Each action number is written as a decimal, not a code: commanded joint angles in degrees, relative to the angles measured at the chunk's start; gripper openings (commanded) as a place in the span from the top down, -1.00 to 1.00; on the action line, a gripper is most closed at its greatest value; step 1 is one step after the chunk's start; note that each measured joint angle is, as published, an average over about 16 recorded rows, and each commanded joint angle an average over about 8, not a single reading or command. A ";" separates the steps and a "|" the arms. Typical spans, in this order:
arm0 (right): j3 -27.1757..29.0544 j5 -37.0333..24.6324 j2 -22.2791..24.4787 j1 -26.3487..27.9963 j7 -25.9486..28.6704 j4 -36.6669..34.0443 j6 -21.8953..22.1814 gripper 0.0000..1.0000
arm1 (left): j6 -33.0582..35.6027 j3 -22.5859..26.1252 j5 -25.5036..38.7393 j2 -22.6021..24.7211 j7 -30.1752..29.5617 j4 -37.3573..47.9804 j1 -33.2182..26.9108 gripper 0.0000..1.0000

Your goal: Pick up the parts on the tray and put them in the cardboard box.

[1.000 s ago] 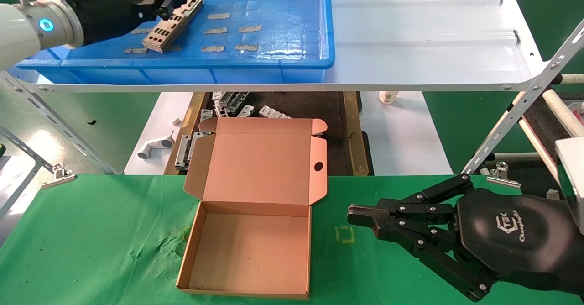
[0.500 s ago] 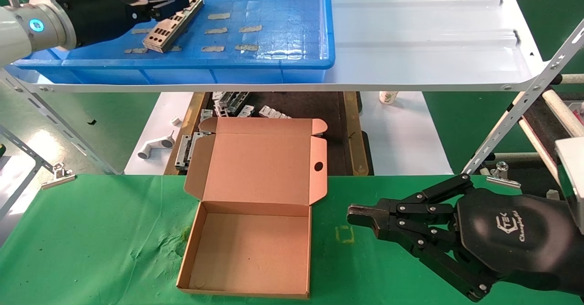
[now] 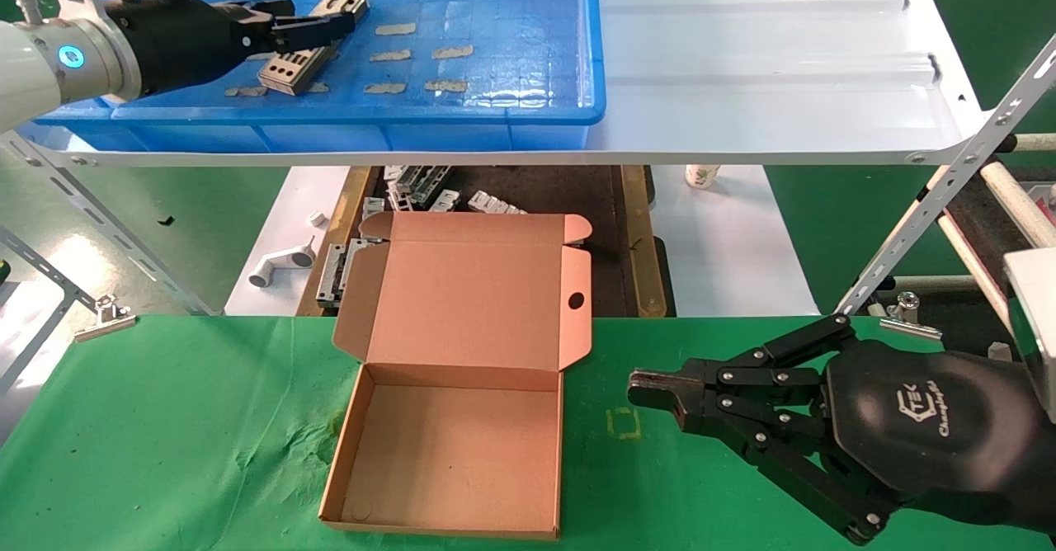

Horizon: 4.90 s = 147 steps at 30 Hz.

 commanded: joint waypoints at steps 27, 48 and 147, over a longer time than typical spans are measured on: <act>0.00 0.00 0.00 0.00 0.00 0.00 0.00 1.00 | -0.88 0.43 0.61 0.14 1.03 -0.75 0.55 1.00; -0.01 0.00 0.00 0.00 0.00 0.00 0.00 1.00 | -0.02 0.32 0.48 -0.24 3.01 -1.46 0.23 -1.00; -0.02 0.01 0.01 0.01 -0.01 0.00 0.01 1.00 | 37.22 -0.65 -1.95 -8.35 18.53 -7.78 -5.03 1.00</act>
